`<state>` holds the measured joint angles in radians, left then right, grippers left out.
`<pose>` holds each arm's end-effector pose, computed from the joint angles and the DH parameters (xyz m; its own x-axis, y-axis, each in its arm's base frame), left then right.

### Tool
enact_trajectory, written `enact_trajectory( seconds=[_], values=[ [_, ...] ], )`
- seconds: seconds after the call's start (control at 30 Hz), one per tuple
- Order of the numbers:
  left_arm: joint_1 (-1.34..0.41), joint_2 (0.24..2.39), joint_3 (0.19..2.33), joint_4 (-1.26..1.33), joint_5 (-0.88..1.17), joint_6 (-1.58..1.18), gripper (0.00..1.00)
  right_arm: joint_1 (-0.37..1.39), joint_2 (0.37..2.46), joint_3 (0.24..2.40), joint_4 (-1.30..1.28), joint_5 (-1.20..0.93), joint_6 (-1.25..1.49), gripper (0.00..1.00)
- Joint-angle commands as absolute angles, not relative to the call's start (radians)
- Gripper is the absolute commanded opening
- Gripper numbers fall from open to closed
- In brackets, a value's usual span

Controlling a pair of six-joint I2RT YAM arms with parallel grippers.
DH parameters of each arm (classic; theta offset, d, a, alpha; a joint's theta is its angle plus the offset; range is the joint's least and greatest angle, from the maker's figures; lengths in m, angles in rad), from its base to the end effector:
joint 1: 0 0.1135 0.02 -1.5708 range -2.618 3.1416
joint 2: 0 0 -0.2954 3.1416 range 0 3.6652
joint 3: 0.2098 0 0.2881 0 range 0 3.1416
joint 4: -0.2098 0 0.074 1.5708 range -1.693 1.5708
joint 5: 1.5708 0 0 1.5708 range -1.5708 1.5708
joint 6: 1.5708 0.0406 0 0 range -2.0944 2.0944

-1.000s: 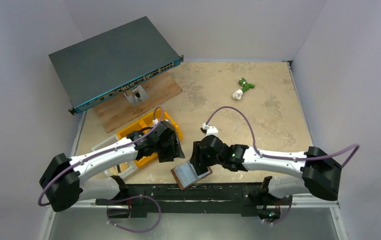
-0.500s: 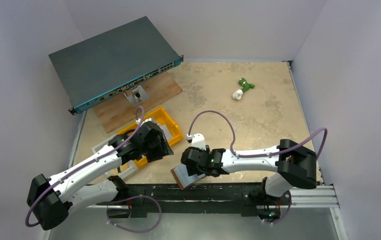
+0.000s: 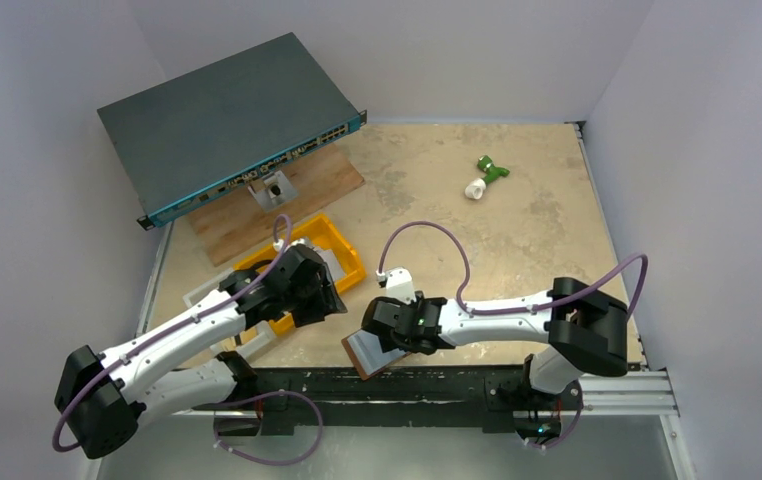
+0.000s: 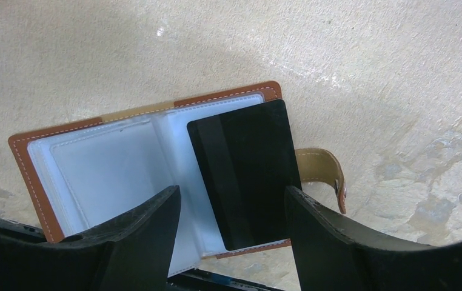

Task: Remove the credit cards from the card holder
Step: Remove the credit card from the card holder.

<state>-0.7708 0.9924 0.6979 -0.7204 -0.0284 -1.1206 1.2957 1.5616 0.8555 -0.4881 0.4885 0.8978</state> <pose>0.1486 -0.1427 0.2391 -0.8825 -0.3975 -0.2513 -0.2502 0.8494 -0.4646 0.1028 0.2942 0.1695 -0.7853 -0.2404 -0.5705 -0.3030 0.9529 0.0155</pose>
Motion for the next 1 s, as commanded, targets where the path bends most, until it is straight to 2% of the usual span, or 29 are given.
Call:
enact_trajectory(
  seconds=[0.0,0.23,0.97],
  values=[
    [-0.764,0.999,0.698,-0.699,-0.011,-1.097,0.55,1.299,1.518,0.865,-0.487,0.505,0.926,0.63],
    [-0.764,1.013,0.689,-0.686,-0.005,-1.091,0.54,1.297,1.409,0.838,-0.446,0.508,0.901,0.66],
    [-0.764,1.020,0.689,-0.677,0.036,-1.074,0.54,1.267,1.508,0.765,-0.394,0.448,0.900,0.67]
  ],
)
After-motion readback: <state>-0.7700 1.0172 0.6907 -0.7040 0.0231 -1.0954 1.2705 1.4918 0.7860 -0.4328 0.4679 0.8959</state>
